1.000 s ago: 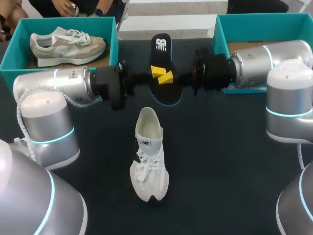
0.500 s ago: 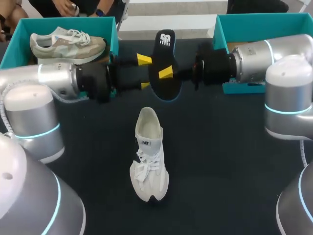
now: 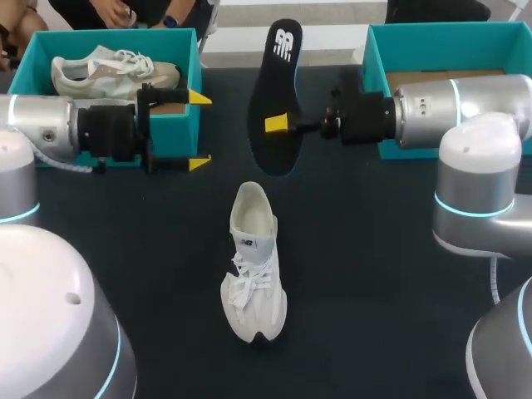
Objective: Take the shoe out of the shoebox, open the shoe tongue, remove and reinsert the insole, then place the shoe into the shoebox
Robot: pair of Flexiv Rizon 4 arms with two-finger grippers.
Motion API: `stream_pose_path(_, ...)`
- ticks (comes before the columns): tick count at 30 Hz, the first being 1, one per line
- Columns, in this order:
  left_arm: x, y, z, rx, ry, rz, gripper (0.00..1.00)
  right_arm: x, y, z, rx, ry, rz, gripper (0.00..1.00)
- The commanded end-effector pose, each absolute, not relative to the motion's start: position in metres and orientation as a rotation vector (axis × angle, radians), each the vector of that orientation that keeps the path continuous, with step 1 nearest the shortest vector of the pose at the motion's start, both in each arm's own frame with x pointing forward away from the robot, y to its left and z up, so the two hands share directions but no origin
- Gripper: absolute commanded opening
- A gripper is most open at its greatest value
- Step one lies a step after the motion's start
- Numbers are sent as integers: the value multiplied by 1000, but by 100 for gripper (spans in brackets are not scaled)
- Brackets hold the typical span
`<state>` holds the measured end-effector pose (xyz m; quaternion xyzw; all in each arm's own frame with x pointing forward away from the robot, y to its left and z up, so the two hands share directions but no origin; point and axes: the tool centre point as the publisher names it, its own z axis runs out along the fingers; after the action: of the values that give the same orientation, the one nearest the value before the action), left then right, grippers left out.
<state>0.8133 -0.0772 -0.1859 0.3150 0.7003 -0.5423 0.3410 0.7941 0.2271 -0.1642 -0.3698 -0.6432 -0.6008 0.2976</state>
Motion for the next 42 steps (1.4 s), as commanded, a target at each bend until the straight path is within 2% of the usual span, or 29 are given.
stream_pose_path(1,807,-61,-193,488,2376,-1524,100,792,236,-169,-995,-1686,-1646,0)
stream_pose_path(20,807,-61,-193,488,2376,-1524,100,793,237,-170,-999,-1674,-1686,0)
stream_pose_path(27,798,-60,-225,442,2496,-1555,100,793,237,-170,-999,-1674,-1686,0)
stream_pose_path(42,781,-63,-291,378,2565,-1578,100,805,239,-224,-871,-2035,-1700,0)
